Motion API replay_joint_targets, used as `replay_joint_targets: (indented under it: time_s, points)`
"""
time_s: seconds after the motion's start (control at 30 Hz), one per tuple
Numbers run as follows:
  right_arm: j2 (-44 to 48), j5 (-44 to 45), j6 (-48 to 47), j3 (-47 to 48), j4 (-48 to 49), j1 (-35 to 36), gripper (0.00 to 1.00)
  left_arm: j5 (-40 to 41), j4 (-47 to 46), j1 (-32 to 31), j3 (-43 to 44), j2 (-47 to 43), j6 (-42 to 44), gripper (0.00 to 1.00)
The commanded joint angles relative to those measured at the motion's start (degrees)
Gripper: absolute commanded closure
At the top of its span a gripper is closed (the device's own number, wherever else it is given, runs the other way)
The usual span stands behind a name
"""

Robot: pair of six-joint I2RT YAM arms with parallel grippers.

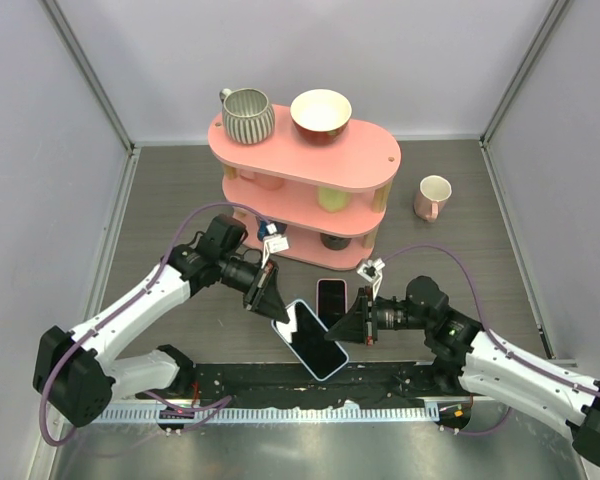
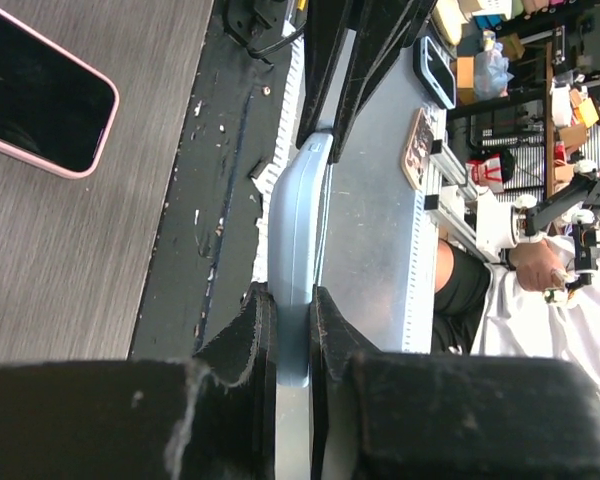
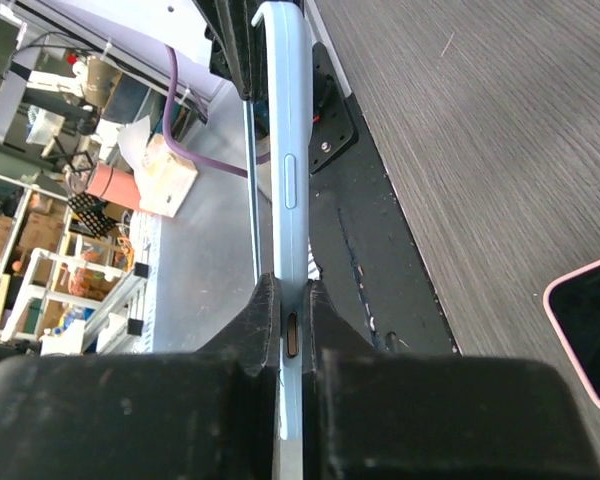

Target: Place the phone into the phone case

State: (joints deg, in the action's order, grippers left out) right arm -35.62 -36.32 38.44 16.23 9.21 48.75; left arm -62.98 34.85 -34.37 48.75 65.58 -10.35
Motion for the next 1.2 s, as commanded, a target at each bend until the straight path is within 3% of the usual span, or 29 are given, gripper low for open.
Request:
replay_joint_targets:
  time_s: [0.0,0.07,0.1,0.17,0.2,0.23,0.33,0.37,0.53,0.57,0.67,0.93,1.17]
  points:
    - [0.5,3.7,7.9,-3.5,12.1,0.4,0.99,5.2,0.0,0.2,4.5,-2.1,0.7,0.76]
    - [0.9,5.4,9.8,-4.5,13.7,0.3,0.99,10.0,0.5,0.8,5.2,-2.8,-0.5,0.6]
    - [1.0,7.2,10.7,-5.8,14.5,0.3,0.99,12.8,0.6,1.1,5.9,-3.3,-1.2,0.47]
    - [0.4,9.1,12.2,-7.2,18.1,0.3,0.99,20.9,-0.3,2.5,6.5,-5.5,-3.7,0.37]
    - [0.0,10.2,14.2,-8.6,19.3,0.5,0.99,24.0,-0.4,3.2,7.6,-6.2,-5.0,0.27]
    - [-1.5,12.6,15.1,-9.1,21.6,0.8,0.99,31.2,0.0,4.9,8.4,-7.0,-6.1,0.23]
    - [-6.1,18.9,17.7,-10.1,25.1,2.7,0.99,38.3,1.2,7.4,11.9,-9.5,-8.2,0.14]
    - [-7.7,20.6,18.3,-9.9,25.9,3.5,0.99,44.2,1.7,7.4,12.8,-11.1,-8.5,0.01]
    - [-17.4,36.0,18.4,-5.3,28.1,15.5,0.99,56.5,3.5,7.4,14.4,-17.1,-8.5,0.0]
    - [-19.6,44.5,19.2,-4.6,28.1,16.9,0.99,58.8,3.6,7.4,13.8,-18.1,-8.7,0.0]
    - [-24.8,52.5,21.3,-4.3,32.9,20.1,0.99,66.5,2.7,7.4,8.2,-23.7,-11.4,0.0]
    - [-38.0,61.1,23.2,3.5,35.6,21.5,0.99,74.0,-0.6,7.4,-4.3,-40.4,-15.6,0.0]
    - [-47.3,65.0,27.8,6.0,39.0,21.5,0.99,75.4,2.6,7.4,-6.9,-44.7,-14.3,0.0]
